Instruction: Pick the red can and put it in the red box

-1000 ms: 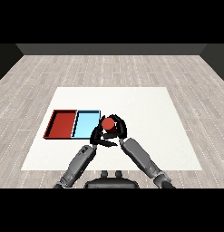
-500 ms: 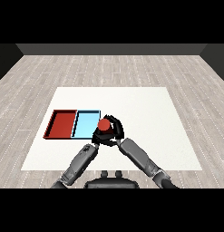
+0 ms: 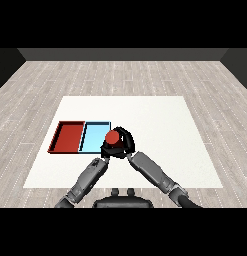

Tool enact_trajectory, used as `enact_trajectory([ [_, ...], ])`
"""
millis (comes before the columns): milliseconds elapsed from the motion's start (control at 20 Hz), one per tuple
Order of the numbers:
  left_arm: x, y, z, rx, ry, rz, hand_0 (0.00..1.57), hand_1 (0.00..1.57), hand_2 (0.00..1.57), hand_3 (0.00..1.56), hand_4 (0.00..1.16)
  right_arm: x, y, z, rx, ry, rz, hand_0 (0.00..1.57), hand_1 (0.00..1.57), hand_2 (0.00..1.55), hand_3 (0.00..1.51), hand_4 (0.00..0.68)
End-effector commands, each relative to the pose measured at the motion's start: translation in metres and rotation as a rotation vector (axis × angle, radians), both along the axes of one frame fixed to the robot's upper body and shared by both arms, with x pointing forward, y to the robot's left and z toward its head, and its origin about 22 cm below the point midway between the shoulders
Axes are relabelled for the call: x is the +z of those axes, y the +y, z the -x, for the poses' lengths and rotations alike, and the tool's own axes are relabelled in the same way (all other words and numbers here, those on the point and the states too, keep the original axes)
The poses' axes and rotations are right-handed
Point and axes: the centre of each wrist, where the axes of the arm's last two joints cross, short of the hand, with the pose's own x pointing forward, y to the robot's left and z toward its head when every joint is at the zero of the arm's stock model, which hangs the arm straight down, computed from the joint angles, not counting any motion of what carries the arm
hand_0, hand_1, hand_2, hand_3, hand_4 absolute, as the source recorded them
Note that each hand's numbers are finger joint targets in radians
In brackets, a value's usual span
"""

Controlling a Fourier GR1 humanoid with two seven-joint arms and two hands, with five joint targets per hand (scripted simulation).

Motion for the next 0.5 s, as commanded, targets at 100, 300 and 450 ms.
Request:
enact_trajectory([
  [100,0.001,-0.013,-0.020,0.083,0.014,-0.066,1.52,1.52,1.49,1.40,0.86,0.015,-0.010,0.000,0.011,0.012,0.003,1.55,1.55,1.46,1.38,0.605],
  [300,0.011,-0.010,-0.018,0.139,-0.018,-0.031,1.57,1.57,1.52,1.41,1.00,-0.003,0.014,0.007,0.015,0.006,-0.005,1.47,1.47,1.45,1.38,0.609],
  [450,0.015,-0.008,-0.002,0.149,-0.038,-0.023,1.57,1.57,1.52,1.41,0.94,0.010,0.004,0.003,0.023,0.009,-0.035,1.44,1.44,1.44,1.38,0.622],
])
